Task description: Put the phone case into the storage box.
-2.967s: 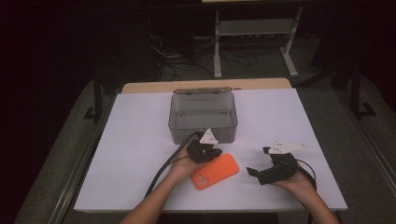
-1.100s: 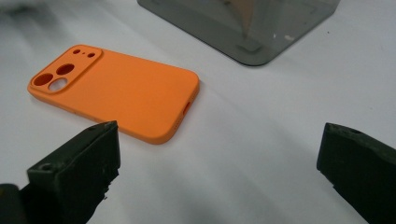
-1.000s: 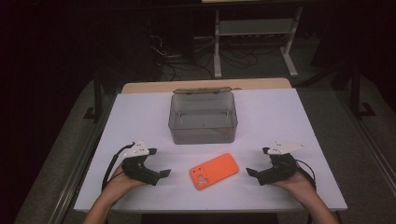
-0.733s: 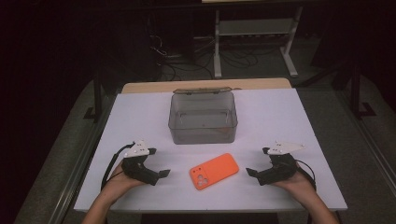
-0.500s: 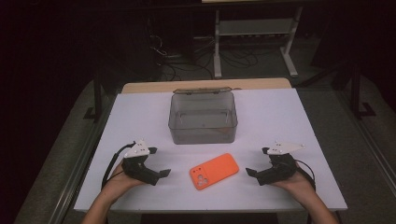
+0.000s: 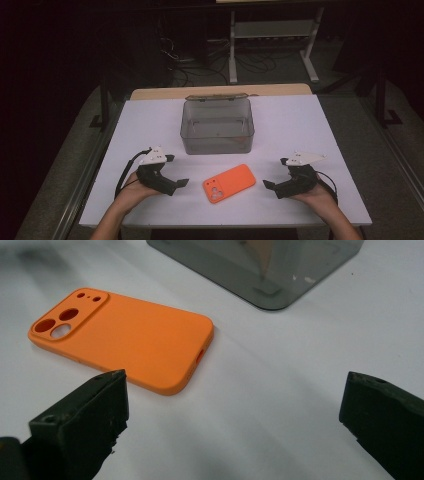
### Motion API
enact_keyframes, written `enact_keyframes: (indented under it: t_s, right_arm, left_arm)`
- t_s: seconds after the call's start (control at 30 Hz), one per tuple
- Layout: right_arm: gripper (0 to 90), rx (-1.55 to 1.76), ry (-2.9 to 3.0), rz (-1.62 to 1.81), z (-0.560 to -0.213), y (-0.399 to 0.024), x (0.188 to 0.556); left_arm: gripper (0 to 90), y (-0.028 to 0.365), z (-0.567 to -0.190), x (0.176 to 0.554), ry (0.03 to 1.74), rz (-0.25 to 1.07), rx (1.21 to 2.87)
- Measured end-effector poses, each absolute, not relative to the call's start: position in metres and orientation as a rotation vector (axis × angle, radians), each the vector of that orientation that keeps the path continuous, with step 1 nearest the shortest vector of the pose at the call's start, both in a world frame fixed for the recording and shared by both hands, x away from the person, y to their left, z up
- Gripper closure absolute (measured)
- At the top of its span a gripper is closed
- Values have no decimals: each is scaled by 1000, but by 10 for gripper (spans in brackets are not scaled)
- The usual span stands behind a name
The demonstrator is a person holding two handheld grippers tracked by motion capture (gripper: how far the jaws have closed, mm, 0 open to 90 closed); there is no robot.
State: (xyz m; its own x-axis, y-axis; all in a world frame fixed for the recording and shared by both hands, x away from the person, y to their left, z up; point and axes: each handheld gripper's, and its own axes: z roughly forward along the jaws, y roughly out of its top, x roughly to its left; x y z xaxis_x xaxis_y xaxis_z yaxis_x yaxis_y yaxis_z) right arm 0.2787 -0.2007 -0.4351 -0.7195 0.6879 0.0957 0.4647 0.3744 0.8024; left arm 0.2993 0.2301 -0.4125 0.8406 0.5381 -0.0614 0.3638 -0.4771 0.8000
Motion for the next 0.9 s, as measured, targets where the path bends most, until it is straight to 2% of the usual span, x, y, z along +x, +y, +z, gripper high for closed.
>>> enact_keyframes:
  t_s: [0.9]
  right_arm:
    - [0, 1026, 2380, 1272, -435, -201, 280]
  left_arm:
    - [0, 190, -398, 311, 616, 239, 2126]
